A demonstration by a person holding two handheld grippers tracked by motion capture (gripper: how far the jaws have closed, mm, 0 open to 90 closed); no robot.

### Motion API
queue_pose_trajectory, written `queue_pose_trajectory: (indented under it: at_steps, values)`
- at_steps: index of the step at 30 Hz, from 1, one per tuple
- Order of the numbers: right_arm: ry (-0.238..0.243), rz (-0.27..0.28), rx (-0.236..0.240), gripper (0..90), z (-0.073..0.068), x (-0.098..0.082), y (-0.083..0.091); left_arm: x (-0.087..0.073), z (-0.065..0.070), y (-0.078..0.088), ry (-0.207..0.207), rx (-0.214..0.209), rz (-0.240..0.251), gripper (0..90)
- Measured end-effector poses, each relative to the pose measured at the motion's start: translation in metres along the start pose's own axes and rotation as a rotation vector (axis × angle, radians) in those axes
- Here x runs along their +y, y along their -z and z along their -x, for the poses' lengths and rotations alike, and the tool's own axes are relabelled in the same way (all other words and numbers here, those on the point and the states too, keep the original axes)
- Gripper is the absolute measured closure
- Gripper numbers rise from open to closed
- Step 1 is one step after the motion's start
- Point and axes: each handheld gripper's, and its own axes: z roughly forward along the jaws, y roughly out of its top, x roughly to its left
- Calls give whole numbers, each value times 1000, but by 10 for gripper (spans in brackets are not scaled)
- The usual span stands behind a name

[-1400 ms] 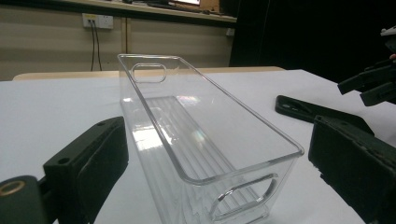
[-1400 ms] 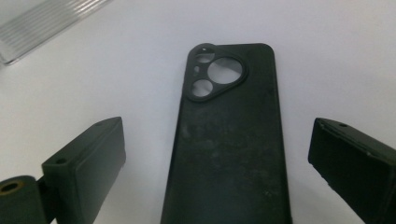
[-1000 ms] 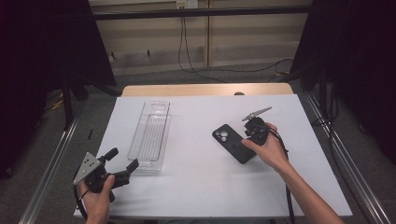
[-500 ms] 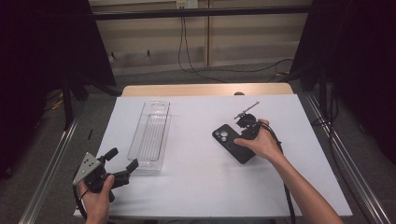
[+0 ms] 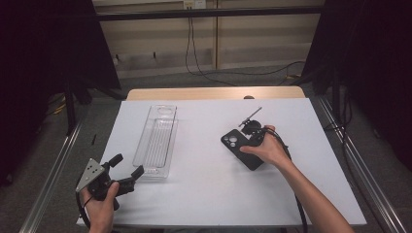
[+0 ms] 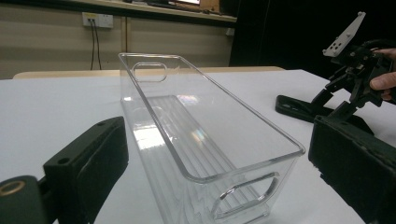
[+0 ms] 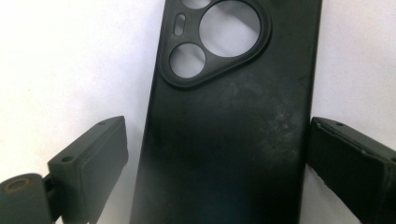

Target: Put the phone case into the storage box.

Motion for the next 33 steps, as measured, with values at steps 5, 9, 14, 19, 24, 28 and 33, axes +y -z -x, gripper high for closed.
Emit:
queue_pose_trajectory:
  at_steps: [5, 9, 14, 19, 24, 28, 33]
  values:
    - [13, -18, -12, 0, -4, 1, -4, 0, 0, -1, 0, 0, -2, 49]
    - [23, -25, -28, 0, -6, 1, -5, 0, 0, 0, -2, -3, -2, 49]
    - [31, -19, -47, 27, -7, 1, -4, 0, 0, 0, 1, 0, -2, 49]
    - [46, -15, -84, 87, -9, 0, -4, 0, 0, -1, -5, -3, -4, 49]
    - [56, -9, -108, 96, -11, -2, -4, 0, 1, -1, -3, -5, -3, 49]
    - [49, -8, -115, 115, -12, -2, -4, 0, 1, -1, -4, -3, -9, 49]
    - [51, -9, -115, 134, -11, -2, -3, -1, 0, 0, 3, 2, -2, 49]
